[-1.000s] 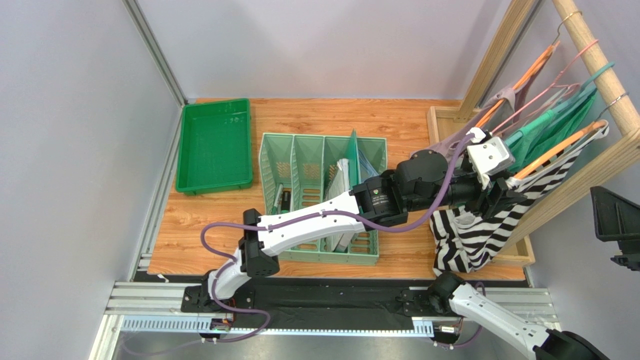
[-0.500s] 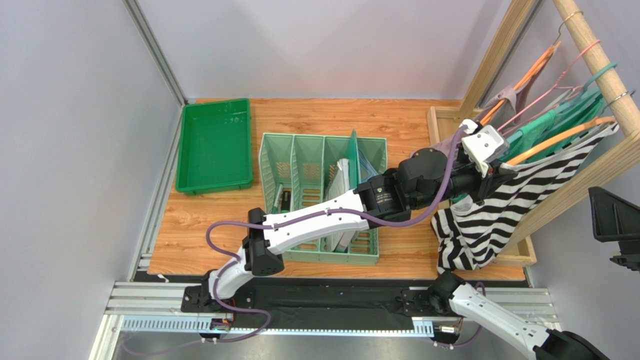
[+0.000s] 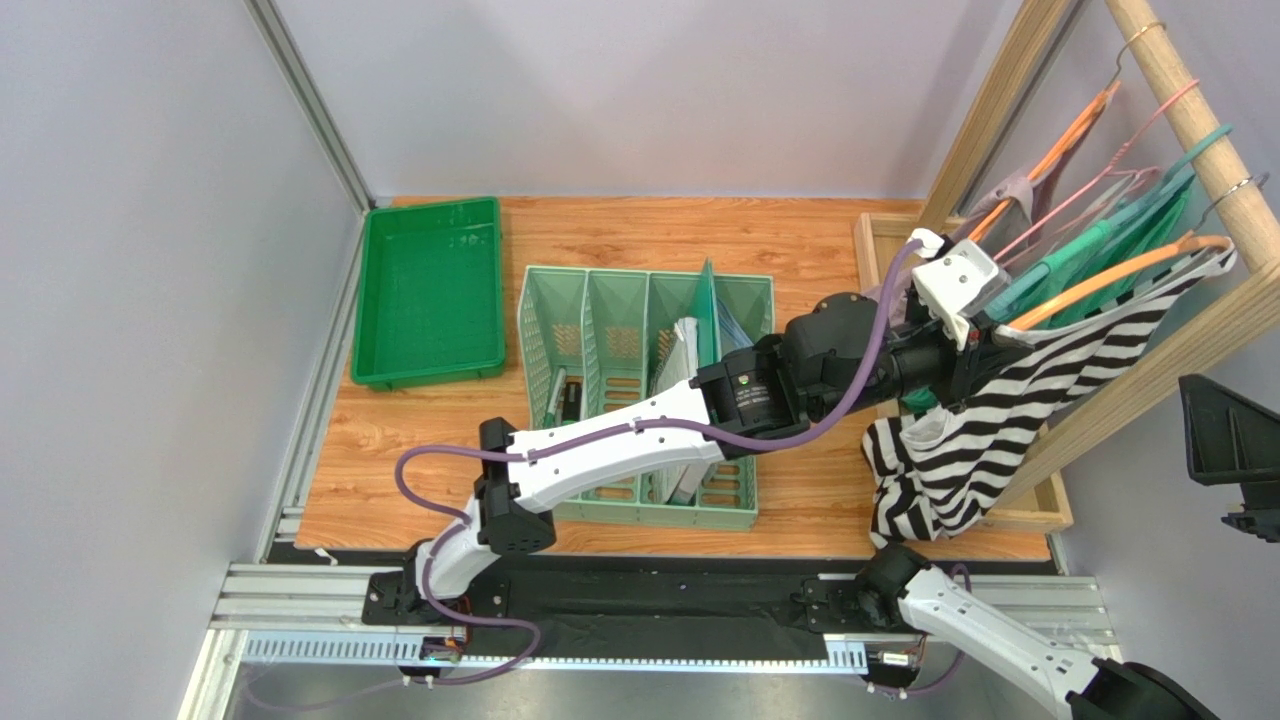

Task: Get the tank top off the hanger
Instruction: Pick up the hanger from the clothesline.

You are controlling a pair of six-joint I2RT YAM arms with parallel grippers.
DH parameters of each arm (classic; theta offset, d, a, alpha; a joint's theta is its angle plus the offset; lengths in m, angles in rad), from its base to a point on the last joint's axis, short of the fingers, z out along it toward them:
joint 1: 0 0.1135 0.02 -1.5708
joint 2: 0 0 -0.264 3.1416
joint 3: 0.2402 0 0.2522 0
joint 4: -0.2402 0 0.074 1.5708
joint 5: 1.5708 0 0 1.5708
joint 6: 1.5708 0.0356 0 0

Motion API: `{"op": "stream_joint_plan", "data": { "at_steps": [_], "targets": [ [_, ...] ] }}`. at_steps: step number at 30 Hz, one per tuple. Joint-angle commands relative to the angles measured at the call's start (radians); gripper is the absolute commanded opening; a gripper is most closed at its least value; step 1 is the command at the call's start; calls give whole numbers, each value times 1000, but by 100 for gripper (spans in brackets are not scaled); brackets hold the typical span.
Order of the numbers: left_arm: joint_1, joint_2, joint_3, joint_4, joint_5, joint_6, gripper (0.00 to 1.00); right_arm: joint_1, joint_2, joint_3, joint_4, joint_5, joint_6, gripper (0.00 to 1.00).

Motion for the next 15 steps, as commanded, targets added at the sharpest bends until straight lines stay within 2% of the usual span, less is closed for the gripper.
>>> {"op": "stream_joint_plan", "data": {
  "at_steps": [1,9,15],
  "targets": [
    [-22,-164,16,51,19,-21,0,0,-8,-1,-247,-19,-13,98],
    [-33,-277,-56,-67,26,-15,0,0,-11,-36,-215,-111,0,98],
    [-37,-443,-237,-159,18,-10,0,0,-8,-84,-162,-292,-42,100]
  ]
}}
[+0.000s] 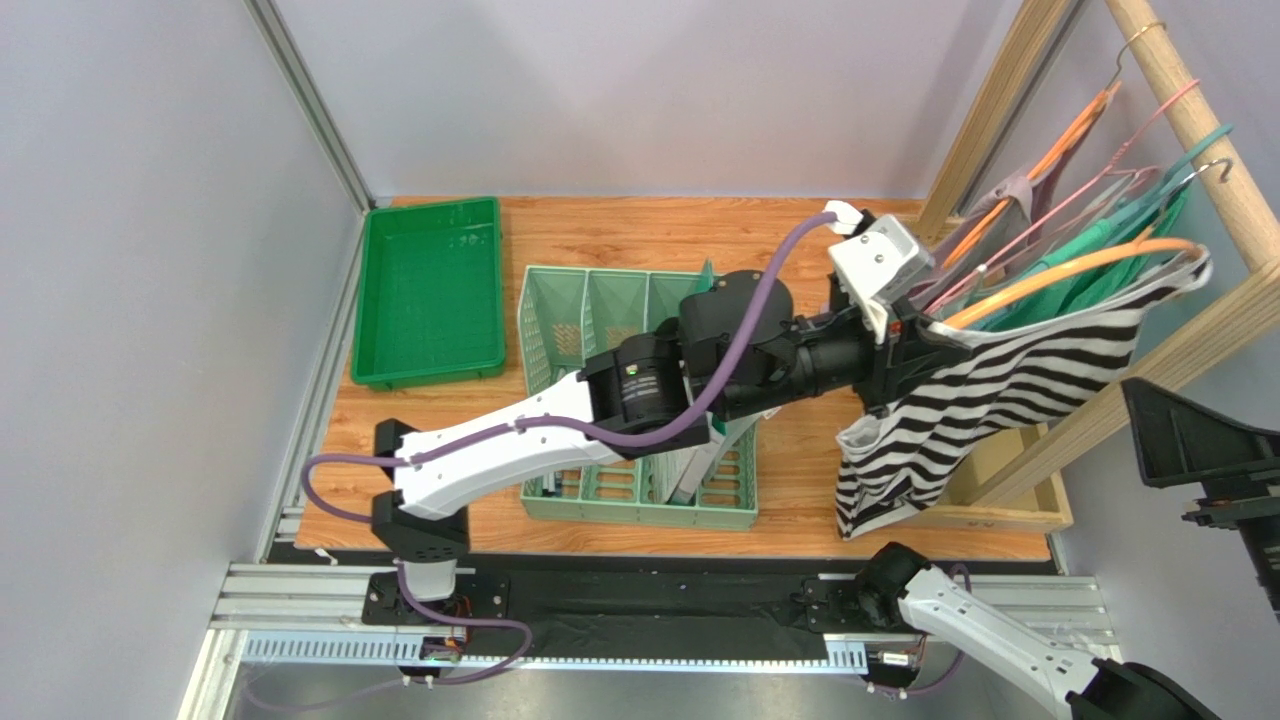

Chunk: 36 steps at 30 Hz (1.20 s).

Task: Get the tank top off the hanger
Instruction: Pick up the hanger from the clothesline.

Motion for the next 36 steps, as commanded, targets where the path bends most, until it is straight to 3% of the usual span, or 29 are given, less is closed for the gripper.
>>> {"op": "stream_joint_plan", "data": {
  "at_steps": [1,12,23,25,30,36],
  "targets": [
    [-11,-170,-116,-7,1,-6,0,0,-10,-44,-155,-185,-47,100],
    [-11,-541,-527,-20,64,-91,0,0,-7,-162,-47,-436,-107,100],
    [-11,-838,-676,-141,69,-159,0,0,94,-170,71,-623,-118,100],
    [-11,-858,-701,-147,53,-168,0,0,123,-152,132,-717,-116,100],
    [-11,-882,-730,-116,23,-173,0,0,214,-115,244,-783,-73,98],
    [-11,-845,-678,-202,-129,-176,0,1,367,31,192,-713,-36,93]
  ]
}}
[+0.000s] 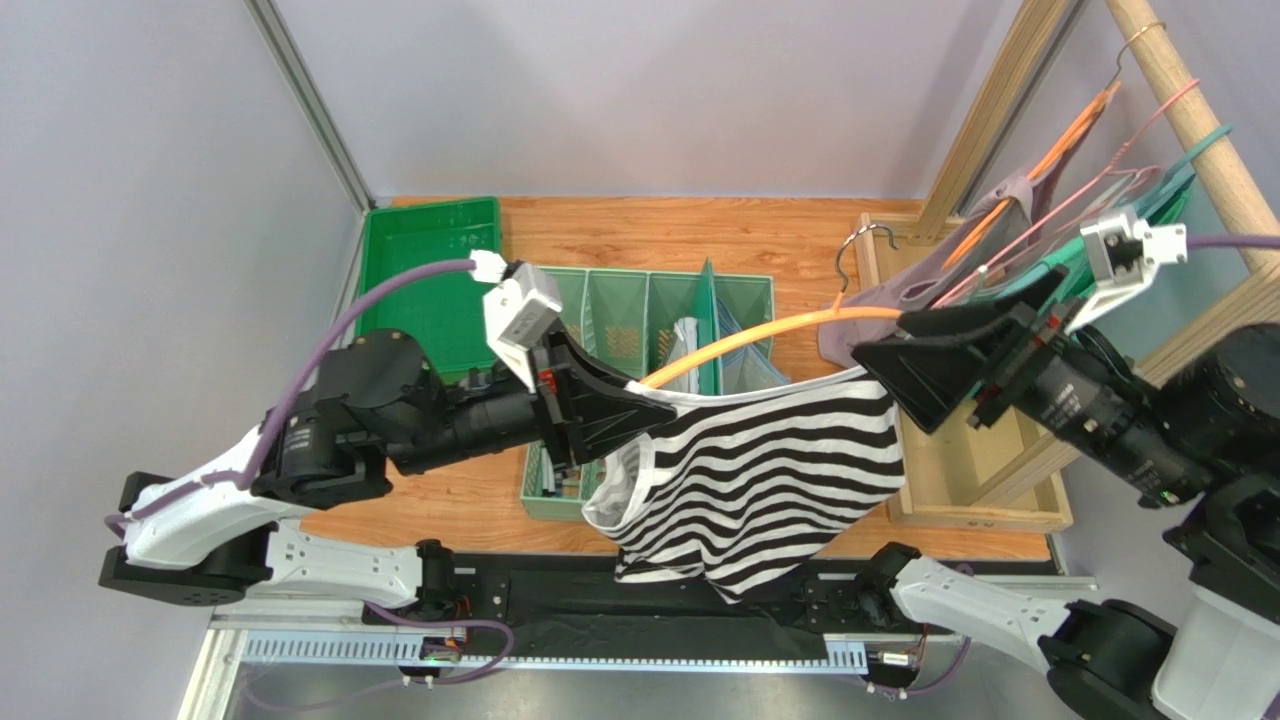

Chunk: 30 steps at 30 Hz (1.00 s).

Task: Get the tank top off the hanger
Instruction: Pick up the hanger from the clothesline.

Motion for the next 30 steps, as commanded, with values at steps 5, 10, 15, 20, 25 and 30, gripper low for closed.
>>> {"op": "stream_joint_plan", "data": {
  "at_steps": [5,10,15,20,25,30],
  "targets": [
    [-5,22,45,1,-182,-16,0,1,159,160,-18,52,20,91],
    [-5,51,62,10,-157,-5,0,0,162,92,15,71,3,84],
    [-5,70,67,19,-137,0,0,1,128,13,79,155,-15,73],
    [-5,96,85,29,-108,7,0,0,133,-23,90,170,-35,65],
    [-5,102,85,53,-110,7,0,0,93,-125,122,184,-38,50],
    [-5,119,96,59,-84,10,0,1,38,-219,176,221,-31,47]
  ]
}}
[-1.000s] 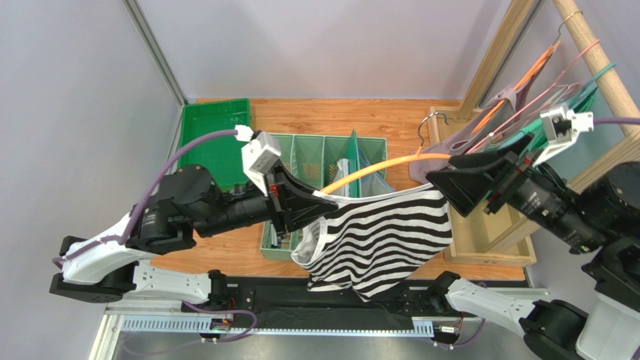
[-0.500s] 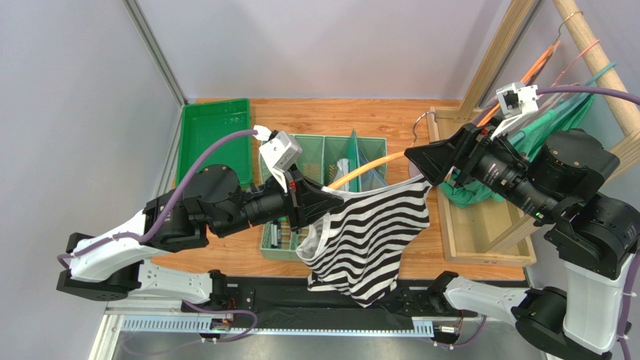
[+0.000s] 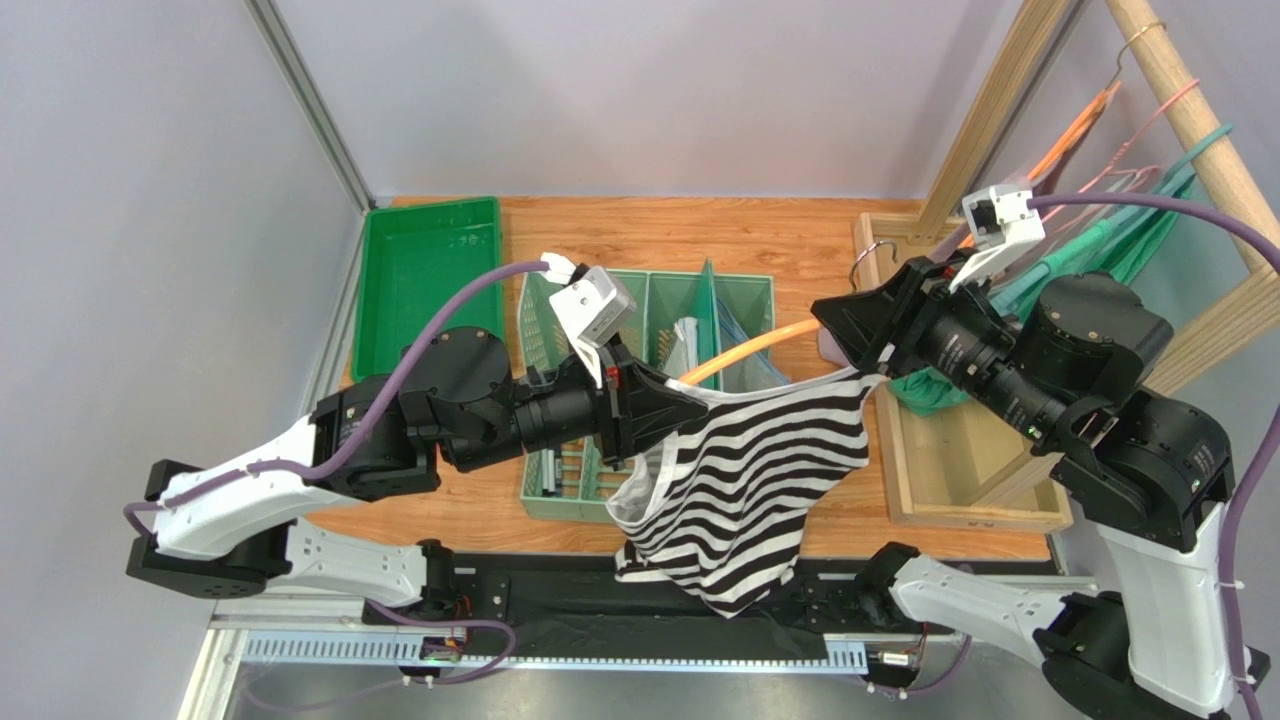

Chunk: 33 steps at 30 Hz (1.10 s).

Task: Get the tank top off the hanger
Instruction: Pick up the hanger from the clothesline, then remove the tank top from the hanger.

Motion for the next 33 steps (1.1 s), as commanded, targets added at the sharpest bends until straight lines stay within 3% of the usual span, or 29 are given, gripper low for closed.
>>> {"op": "stream_joint_plan", "data": {
  "at_steps": [1,6,7,9,10,13,15,17,22,24,33],
  "targets": [
    [-5,2,64,125,34,15,0,1,-43,-57,91,44,-10,46],
    [-5,11,64,131,65,12,0,0,-60,-105,129,63,-5,35],
    [-5,10,61,131,73,7,0,0,-66,-109,139,67,-1,24],
    [-5,5,56,131,74,6,0,0,-74,-126,151,78,5,13],
    [-5,0,48,131,71,3,0,1,-88,-134,163,95,16,0],
    [-5,-12,36,132,80,4,1,0,-114,-161,188,132,37,0],
    [-5,-27,33,119,97,32,26,1,-120,-169,194,149,44,0],
    [-5,-53,57,50,111,74,41,0,-120,-158,180,155,51,0],
    [-5,-159,18,-20,60,116,51,1,-137,-166,171,143,53,0],
    [-5,-233,-39,-13,50,121,62,0,-141,-166,168,146,57,0],
    [-5,-441,-341,95,39,118,54,0,-158,-164,186,117,45,0]
  ]
}}
